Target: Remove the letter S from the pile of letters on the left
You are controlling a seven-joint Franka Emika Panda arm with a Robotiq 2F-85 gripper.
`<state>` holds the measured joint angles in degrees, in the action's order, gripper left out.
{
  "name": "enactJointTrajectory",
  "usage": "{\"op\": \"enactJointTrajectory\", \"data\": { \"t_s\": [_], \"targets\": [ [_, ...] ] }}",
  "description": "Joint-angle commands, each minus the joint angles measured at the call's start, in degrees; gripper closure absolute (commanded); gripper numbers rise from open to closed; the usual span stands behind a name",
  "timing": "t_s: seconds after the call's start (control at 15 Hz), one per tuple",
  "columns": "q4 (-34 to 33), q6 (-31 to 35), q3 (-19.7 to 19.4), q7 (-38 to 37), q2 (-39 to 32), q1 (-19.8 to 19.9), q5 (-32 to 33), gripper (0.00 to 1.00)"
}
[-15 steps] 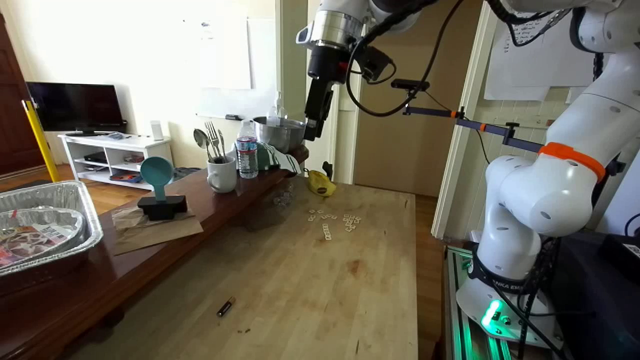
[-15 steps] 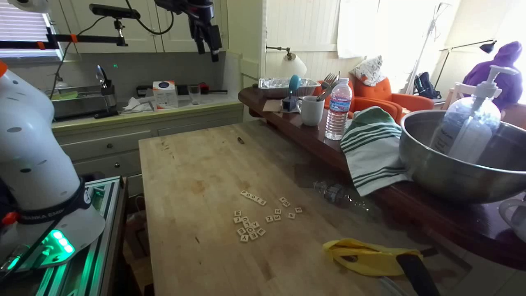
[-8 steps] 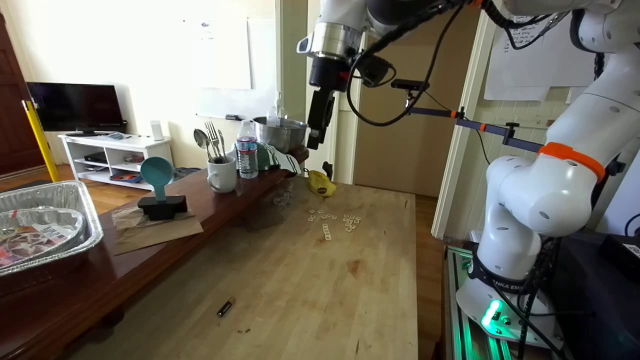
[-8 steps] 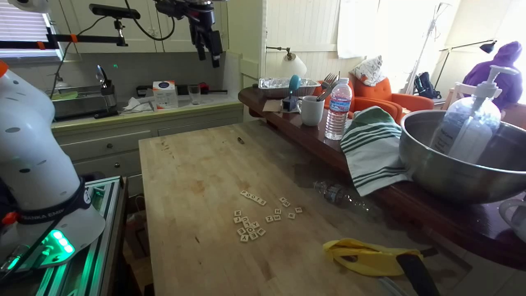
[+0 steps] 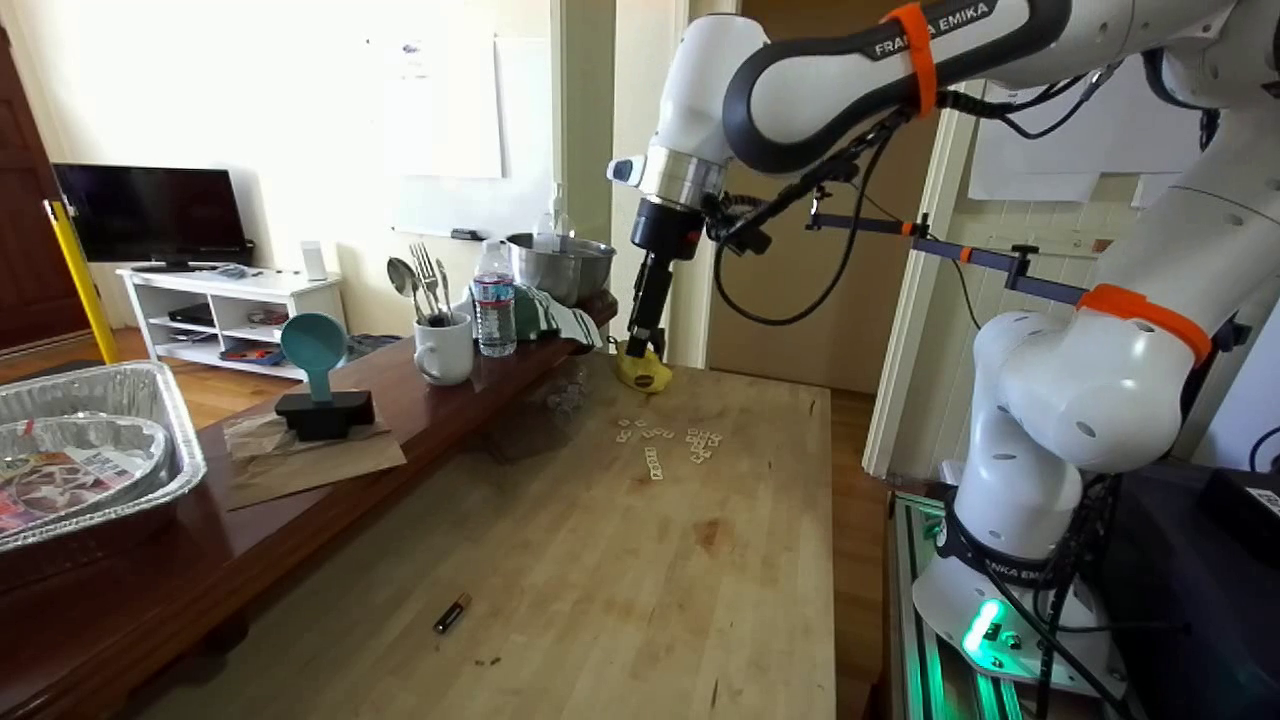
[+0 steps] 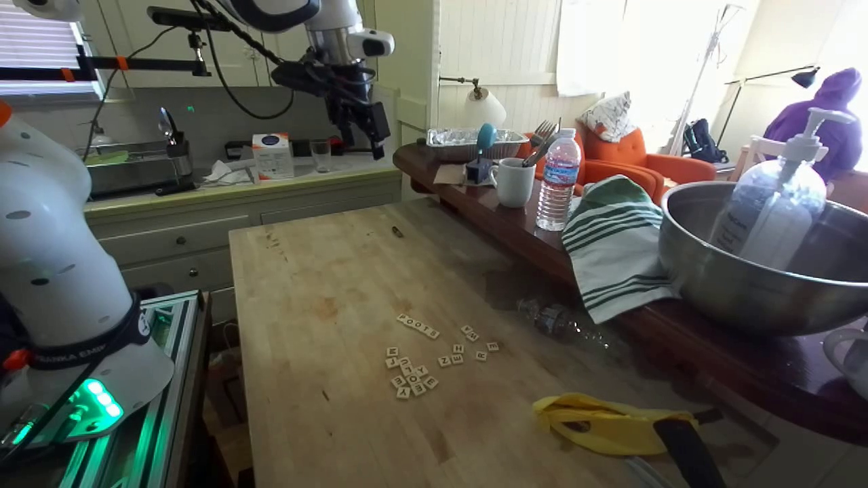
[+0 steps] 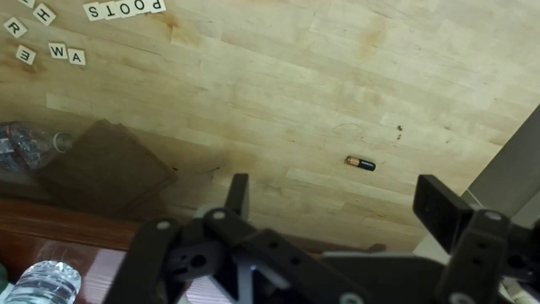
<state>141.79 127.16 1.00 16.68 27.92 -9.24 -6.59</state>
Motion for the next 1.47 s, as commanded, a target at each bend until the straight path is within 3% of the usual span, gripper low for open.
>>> {"op": "enactJointTrajectory", "data": {
  "t_s": [0.0,0.33,0.87,1.27,1.33,1.4],
  "targets": [
    [7.0,5.7,-4.2,7.1,2.2,0.2,-0.3,0.0],
    [10.9,8.7,-9.1,12.5,1.3,2.7,1.4,0.0],
    [10.5,7.4,-8.7,11.5,0.8,3.3,2.2,0.0],
    [11.0,11.3,-9.8,14.5,-5.4,4.0,5.3,0.0],
    [10.8,12.1,-10.5,15.5,-6.8,3.8,4.7,0.25],
    [10.6,13.3,-10.9,16.2,-8.1,4.0,4.4,0.27]
  ]
}}
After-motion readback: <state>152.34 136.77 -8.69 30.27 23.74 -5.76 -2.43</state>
